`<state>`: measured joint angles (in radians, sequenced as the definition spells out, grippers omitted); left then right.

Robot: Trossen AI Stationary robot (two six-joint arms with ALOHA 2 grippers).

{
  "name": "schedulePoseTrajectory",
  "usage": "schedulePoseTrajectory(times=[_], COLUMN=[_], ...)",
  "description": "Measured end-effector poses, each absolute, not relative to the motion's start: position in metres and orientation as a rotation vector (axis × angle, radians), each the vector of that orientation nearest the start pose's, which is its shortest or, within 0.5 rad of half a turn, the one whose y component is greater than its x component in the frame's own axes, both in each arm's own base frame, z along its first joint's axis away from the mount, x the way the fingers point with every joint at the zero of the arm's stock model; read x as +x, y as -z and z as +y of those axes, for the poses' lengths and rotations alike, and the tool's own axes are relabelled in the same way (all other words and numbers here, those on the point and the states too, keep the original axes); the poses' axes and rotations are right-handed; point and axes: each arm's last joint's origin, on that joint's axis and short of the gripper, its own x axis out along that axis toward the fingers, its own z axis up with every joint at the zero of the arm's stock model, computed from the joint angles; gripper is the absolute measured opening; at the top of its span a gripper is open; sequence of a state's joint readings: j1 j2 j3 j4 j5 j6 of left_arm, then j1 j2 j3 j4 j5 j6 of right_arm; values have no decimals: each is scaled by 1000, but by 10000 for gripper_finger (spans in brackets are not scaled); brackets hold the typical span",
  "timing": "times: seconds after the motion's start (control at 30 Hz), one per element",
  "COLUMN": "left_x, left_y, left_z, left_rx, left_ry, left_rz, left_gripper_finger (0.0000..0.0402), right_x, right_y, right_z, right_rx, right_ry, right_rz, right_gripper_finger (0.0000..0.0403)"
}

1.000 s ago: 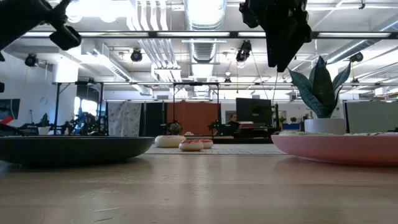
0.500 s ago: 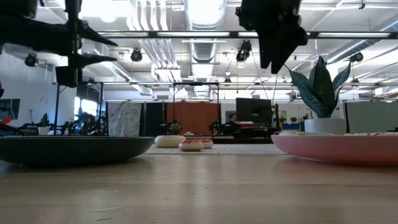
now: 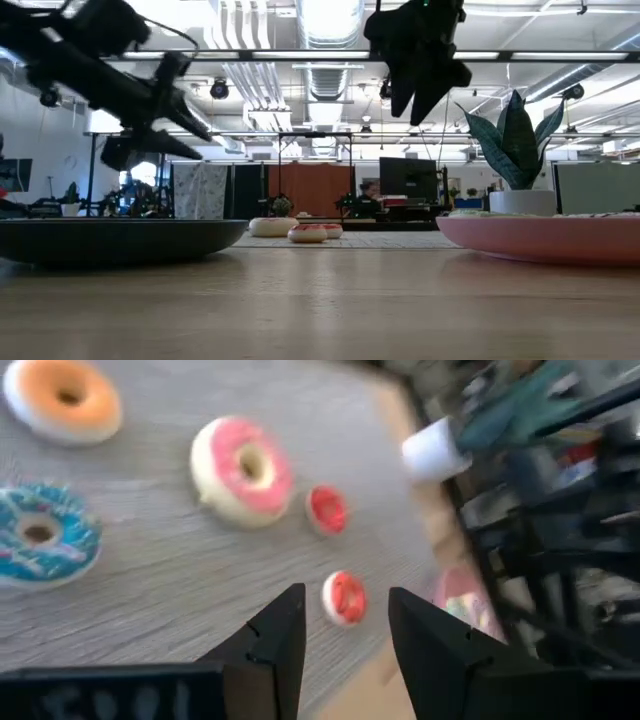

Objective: Pick & Place donuts
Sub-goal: Put the large pink donut on the pink plate

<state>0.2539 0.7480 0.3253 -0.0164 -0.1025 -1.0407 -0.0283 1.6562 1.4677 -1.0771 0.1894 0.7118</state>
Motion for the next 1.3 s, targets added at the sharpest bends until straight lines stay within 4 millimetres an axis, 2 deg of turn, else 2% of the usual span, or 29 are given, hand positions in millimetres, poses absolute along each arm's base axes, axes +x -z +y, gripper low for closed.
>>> schedulePoseTrajectory(times=[0.1,0.3,0.4,0.53,0.73,0.87,0.97,1.2,1.3], left_x=[171,204,223,246,268,273,276,281,283], left_y=[-213,-224,-219,-212,-195,-183,-183,-187,-181], left_z=[63,106,121,139,165,174,177,182,184], left_rx=[-1058,-927,-848,-779,-789,-790,-763,-729,-739], left_ry=[-529,-576,-574,-557,-524,-524,-525,-541,-530], left_rz=[309,591,720,794,892,975,974,897,905], left_gripper_finger=[119,119,119,119,143,180,198,202,202], right_x=[323,323,323,323,323,323,323,324,324], right_y=[-288,-288,-288,-288,-288,-288,-288,-288,-288], right_z=[-16,-16,-16,-16,-16,-15,-16,-16,-16], right_rx=[510,507,507,503,509,514,510,490,483], right_ry=[611,607,608,613,617,622,628,637,632], right_rz=[1140,1143,1143,1139,1135,1130,1126,1120,1122], right_gripper_finger=[219,219,219,219,219,219,219,219,219])
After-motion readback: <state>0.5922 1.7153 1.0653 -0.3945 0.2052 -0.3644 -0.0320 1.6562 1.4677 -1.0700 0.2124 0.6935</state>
